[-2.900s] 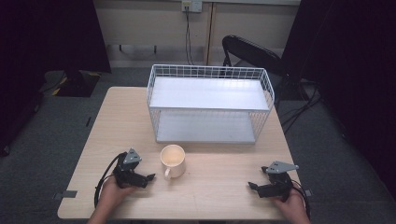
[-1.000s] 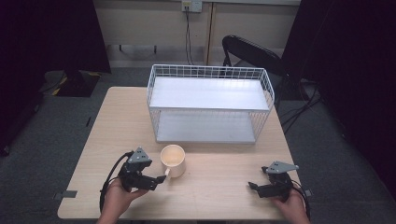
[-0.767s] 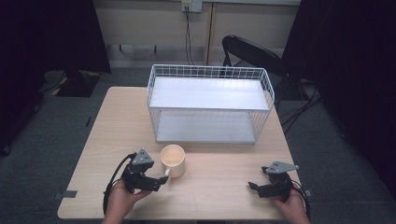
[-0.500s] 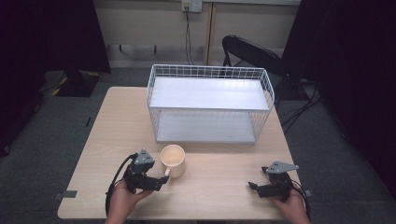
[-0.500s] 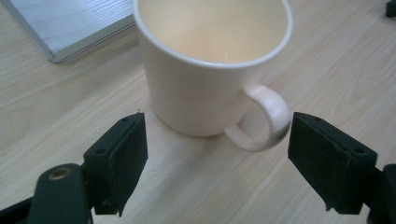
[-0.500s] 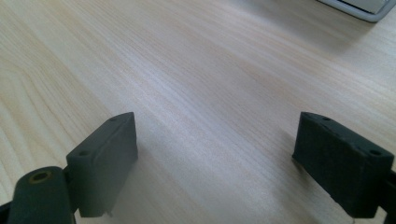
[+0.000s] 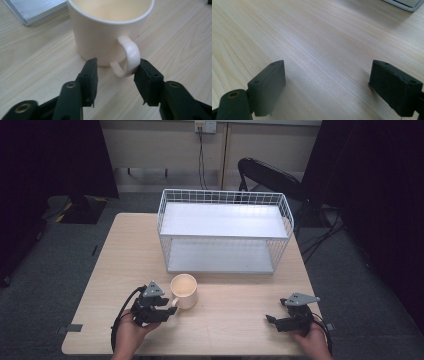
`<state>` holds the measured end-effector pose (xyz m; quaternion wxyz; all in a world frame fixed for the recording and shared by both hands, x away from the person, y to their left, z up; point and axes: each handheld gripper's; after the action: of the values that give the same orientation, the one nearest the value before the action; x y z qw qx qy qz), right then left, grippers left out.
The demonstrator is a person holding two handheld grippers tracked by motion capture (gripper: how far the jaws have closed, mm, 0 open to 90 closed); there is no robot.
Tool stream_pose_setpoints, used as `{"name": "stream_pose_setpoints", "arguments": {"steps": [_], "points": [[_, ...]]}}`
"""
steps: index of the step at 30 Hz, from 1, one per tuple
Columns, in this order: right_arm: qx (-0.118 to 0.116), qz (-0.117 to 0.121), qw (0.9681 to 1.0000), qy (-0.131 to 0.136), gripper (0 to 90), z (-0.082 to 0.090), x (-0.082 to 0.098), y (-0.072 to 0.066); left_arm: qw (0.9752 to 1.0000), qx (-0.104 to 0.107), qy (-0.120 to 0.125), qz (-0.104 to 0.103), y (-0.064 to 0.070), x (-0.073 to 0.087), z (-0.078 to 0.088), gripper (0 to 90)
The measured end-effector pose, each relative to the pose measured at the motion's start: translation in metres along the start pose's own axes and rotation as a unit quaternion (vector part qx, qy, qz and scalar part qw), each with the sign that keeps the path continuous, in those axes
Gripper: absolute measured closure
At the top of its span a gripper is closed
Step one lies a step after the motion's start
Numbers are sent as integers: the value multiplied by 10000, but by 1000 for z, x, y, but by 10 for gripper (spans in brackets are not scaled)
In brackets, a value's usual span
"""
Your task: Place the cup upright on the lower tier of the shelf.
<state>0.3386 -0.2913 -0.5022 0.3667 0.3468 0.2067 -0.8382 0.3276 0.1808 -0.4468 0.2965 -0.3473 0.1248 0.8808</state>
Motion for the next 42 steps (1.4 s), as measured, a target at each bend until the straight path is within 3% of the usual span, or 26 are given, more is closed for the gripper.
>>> {"name": "stream_pose_setpoints", "arguments": {"steps": [10,13,17,20,29,35,42], "points": [[-1,1,10000,1,129,0,0,0,9994,-288,104,136,-10,2,0,687],[0,1,10000,1,129,0,0,0,9993,-312,147,125,-12,1,1,761],[-1,2,10000,1,129,0,0,0,9989,-427,171,23,-13,-1,1,793],[-1,1,10000,1,129,0,0,0,9989,-401,206,85,-14,-2,2,800],[1,-3,10000,-2,129,0,0,0,9972,-619,403,109,-14,-6,7,806],[1,-5,10000,-2,129,0,0,0,9966,-703,419,29,-13,-9,9,809],[2,-3,10000,-1,129,0,0,0,9968,-674,420,17,-12,-6,7,807]]}}
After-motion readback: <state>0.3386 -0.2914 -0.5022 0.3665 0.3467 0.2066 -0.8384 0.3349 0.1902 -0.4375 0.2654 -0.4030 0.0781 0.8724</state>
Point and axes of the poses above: each handheld gripper's, and its own axes: z roughly backward along the jaws, x roughly out of its underside, y roughly to its right, and after that the axes turned 8 degrees about -x, right-handed
